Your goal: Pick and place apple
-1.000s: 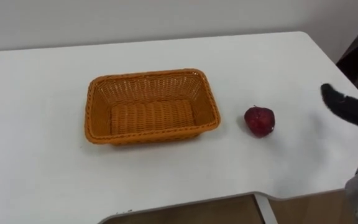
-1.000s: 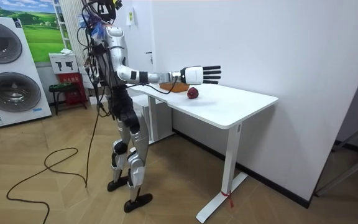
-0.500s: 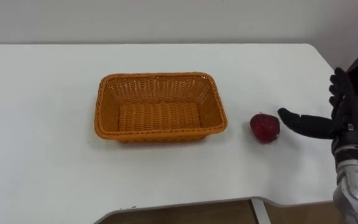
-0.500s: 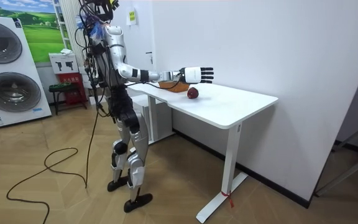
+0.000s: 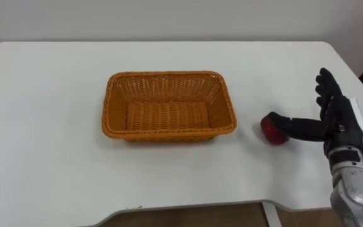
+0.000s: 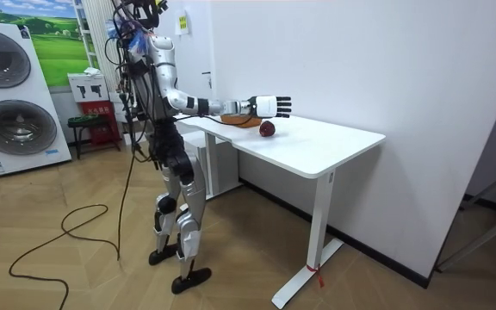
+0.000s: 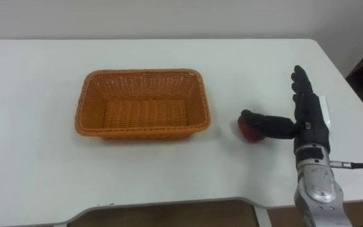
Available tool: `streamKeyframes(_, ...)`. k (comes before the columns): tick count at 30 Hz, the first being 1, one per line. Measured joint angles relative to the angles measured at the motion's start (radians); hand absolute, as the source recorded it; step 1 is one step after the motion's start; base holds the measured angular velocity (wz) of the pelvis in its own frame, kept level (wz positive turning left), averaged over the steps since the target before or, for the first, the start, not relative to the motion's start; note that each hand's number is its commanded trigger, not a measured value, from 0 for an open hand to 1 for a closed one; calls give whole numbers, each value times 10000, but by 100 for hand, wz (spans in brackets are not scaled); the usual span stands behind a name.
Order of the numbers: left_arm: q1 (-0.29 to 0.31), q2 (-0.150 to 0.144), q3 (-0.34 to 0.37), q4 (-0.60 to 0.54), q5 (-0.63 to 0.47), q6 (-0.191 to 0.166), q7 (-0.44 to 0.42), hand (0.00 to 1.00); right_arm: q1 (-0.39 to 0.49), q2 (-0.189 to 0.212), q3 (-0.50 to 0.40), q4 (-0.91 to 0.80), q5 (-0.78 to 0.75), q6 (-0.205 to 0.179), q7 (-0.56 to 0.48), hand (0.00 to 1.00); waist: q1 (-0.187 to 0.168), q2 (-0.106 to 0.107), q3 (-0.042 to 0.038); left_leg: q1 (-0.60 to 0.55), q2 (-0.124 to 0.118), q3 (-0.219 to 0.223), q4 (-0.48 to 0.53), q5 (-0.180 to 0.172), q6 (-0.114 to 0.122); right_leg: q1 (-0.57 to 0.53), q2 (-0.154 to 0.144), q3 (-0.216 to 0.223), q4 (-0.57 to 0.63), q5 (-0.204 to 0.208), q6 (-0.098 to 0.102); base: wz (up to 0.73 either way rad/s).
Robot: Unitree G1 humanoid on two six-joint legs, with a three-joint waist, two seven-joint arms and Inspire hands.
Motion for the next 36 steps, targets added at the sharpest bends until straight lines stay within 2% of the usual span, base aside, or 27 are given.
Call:
streamKeyframes(8,27,2,4,21,-6,0,-6,0,0,-1,7,28,-7,-5,-2,0,122,-130,-22,-1,-2,5,20,1,-1,20,-15,-34,2,0,0,0)
streamKeyframes(13,100,15,8,110,-6,-1,-6,0,2,-28,4,896,42,-159,1,0,119,-224,-19,20,-4,-8,22,3,-4,46,-18,-53,-14,0,0,0)
streamKeyframes(18,90,23,6,147,-16,2,-7,0,-21,-85,2,1577,-1,-156,193,0,100,-185,-1,13,-5,-29,24,3,-4,51,-60,-301,5,0,0,0)
streamKeyframes(27,38,56,3,143,-7,73,-28,0,-432,-115,-14,2640,-401,-131,918,0,80,-116,44,-19,-5,-55,31,3,-4,44,-60,-312,2,0,0,0)
streamKeyframes(36,70,199,-28,156,-6,81,6,0,-1045,-189,257,3665,-1105,41,980,0,148,-218,57,28,-25,-311,56,7,-7,202,-106,-592,-63,-2,0,7)
